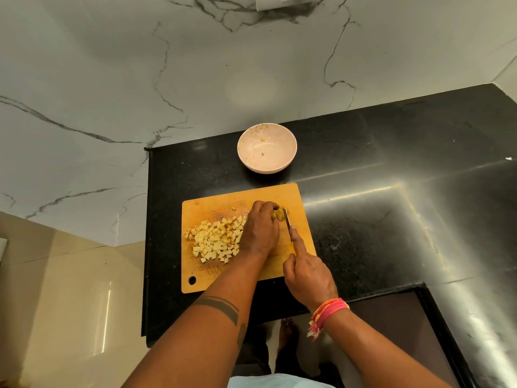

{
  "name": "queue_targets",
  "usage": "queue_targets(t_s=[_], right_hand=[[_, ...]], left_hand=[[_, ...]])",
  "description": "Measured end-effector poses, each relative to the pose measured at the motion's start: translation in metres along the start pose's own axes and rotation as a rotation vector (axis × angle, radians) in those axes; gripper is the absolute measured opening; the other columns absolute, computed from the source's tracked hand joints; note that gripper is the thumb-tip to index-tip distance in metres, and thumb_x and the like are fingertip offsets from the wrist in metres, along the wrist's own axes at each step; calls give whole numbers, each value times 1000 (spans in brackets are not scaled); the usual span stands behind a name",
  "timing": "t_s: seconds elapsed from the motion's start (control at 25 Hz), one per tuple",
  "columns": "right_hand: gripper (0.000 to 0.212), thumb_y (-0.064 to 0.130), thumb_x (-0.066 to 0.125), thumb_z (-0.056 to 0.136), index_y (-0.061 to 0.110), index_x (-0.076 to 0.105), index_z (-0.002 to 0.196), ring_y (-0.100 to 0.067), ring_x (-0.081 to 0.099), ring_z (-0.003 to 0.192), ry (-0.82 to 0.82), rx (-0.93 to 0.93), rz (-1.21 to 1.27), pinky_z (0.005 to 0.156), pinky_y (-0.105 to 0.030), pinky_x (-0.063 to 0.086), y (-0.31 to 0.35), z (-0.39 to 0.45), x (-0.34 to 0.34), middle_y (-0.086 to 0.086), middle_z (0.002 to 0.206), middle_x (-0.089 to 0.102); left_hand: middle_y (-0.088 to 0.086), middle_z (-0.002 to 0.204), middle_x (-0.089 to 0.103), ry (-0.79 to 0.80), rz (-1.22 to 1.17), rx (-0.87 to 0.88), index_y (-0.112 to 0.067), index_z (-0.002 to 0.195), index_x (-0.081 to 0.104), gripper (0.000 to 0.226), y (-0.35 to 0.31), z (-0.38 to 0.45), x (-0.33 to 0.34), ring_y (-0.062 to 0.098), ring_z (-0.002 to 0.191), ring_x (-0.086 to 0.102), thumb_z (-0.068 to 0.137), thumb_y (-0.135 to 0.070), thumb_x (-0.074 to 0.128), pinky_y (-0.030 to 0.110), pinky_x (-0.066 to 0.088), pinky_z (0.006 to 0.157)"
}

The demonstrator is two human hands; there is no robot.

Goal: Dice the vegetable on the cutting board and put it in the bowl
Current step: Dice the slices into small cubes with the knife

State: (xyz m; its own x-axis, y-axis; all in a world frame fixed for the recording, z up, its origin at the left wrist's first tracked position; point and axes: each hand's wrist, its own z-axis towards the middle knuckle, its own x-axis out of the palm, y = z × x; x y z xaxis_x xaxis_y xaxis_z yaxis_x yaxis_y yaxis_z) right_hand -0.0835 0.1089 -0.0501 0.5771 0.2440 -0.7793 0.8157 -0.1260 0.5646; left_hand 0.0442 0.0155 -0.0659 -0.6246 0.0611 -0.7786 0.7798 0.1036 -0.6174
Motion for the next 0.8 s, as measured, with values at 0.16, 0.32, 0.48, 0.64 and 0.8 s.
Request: queue_targets(t_s=[0.16, 0.32, 0.48, 0.64, 0.8], right_hand=[[71, 27, 40, 101, 37, 4, 161, -12, 47, 48, 1, -12, 11, 46, -29, 32, -3, -2, -3, 7, 61, 51], [69, 26, 42, 101, 35, 9, 162, -12, 44, 45, 11, -30, 7, 43, -27, 29, -9, -11, -6, 6, 58, 51], [69, 30, 39, 102, 39, 5, 161, -12, 48, 48, 36, -56, -27, 45, -33, 38, -15, -20, -6, 7, 60, 51], [71, 33, 37, 101, 43, -2, 159, -16, 54, 54, 94, -44, -47, 54, -42, 49, -13, -33, 0, 6, 66, 55], [71, 32, 38, 101, 41, 0, 160, -17, 55, 55, 91, -4, -32, 56, -42, 50, -11, -33, 3, 6, 66, 55]], left_hand=[[0, 127, 51, -36, -33, -49, -13, 120, 66, 25, 1, -3, 2, 16, 107, 58, 98, -10, 55, 27, 51, 92], [-1, 121, 53, -87, -86, -163, -13, 111, 71, 17, -6, -5, 2, 14, 105, 57, 98, -14, 59, 18, 45, 86], [-6, 108, 62, -65, -174, -219, -21, 100, 73, 16, -2, -20, 2, 12, 98, 61, 94, -9, 64, 15, 44, 79], [-6, 106, 68, -19, -236, -214, -28, 108, 70, 23, 10, -40, 4, 9, 93, 65, 93, -11, 67, 19, 51, 78], [-3, 123, 55, -27, -68, -158, -26, 131, 63, 34, 14, -44, 5, 15, 105, 61, 98, -17, 63, 25, 51, 86]])
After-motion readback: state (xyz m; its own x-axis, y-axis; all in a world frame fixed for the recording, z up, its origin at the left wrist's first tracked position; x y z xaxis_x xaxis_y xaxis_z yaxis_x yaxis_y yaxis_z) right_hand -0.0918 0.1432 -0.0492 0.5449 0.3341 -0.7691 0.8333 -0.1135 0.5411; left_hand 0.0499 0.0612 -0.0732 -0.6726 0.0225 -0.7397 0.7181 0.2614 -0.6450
